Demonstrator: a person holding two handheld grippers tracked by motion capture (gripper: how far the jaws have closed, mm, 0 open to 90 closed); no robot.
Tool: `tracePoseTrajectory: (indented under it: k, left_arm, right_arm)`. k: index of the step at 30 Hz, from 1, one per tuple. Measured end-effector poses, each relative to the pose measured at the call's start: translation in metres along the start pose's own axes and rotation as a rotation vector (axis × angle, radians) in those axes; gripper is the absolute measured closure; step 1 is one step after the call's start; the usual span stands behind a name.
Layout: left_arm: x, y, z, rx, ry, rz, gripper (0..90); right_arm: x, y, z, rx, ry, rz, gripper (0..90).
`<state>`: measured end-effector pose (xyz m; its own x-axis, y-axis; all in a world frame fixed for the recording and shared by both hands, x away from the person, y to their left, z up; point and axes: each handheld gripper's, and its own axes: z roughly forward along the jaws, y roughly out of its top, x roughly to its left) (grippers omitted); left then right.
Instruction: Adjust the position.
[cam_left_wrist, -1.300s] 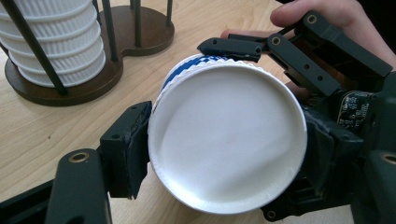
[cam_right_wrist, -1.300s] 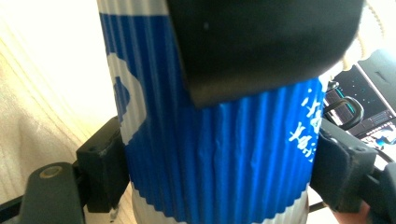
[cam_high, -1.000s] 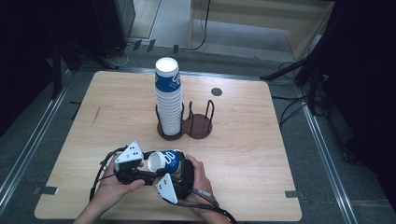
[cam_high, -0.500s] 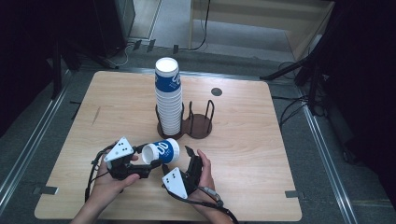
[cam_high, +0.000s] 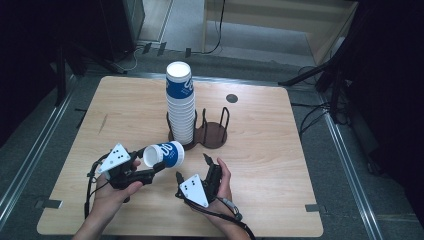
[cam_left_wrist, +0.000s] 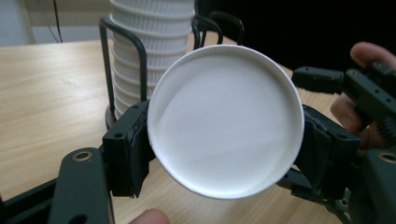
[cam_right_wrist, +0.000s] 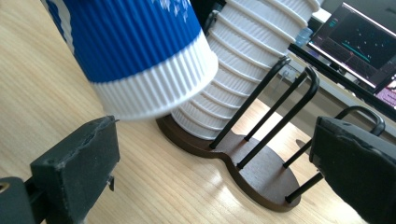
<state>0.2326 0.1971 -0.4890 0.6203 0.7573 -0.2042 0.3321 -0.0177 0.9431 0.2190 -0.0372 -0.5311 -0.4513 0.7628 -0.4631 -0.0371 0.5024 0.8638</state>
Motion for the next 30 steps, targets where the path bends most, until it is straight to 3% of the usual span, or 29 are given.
tracePoseTrajectory:
  k: [5, 7, 12, 18, 22, 24, 27, 30]
  left_arm:
    - [0.003, -0.002, -0.002, -0.065, 0.022, -0.005, 28.5]
    - [0.004, -0.003, -0.002, -0.097, 0.033, -0.001, 28.5]
    - [0.006, -0.006, -0.002, -0.155, 0.028, -0.002, 28.5]
    - [0.007, -0.005, -0.004, -0.204, 0.043, 0.004, 28.5]
    - [0.009, -0.004, -0.007, -0.224, 0.050, 0.001, 28.5]
    - [0.009, -0.004, -0.007, -0.234, 0.053, -0.001, 28.5]
    - [0.010, -0.005, -0.008, -0.244, 0.052, -0.003, 28.5]
    - [0.010, -0.004, -0.008, -0.258, 0.051, -0.010, 28.6]
  right_arm:
    - [-0.003, 0.001, 0.000, 0.023, -0.035, 0.026, 1.7]
    - [-0.004, 0.002, 0.000, 0.040, -0.039, 0.059, 1.7]
    - [-0.011, 0.006, -0.001, 0.060, -0.011, 0.166, 1.7]
    - [-0.012, 0.011, -0.005, 0.058, -0.002, 0.246, 5.7]
    - [-0.009, 0.017, -0.007, 0.043, 0.024, 0.259, 5.6]
    - [-0.011, 0.021, -0.006, 0.051, 0.031, 0.293, 4.0]
    - [-0.015, 0.027, -0.007, 0.071, 0.052, 0.383, 3.2]
    - [-0.016, 0.034, -0.010, 0.061, 0.068, 0.435, 2.9]
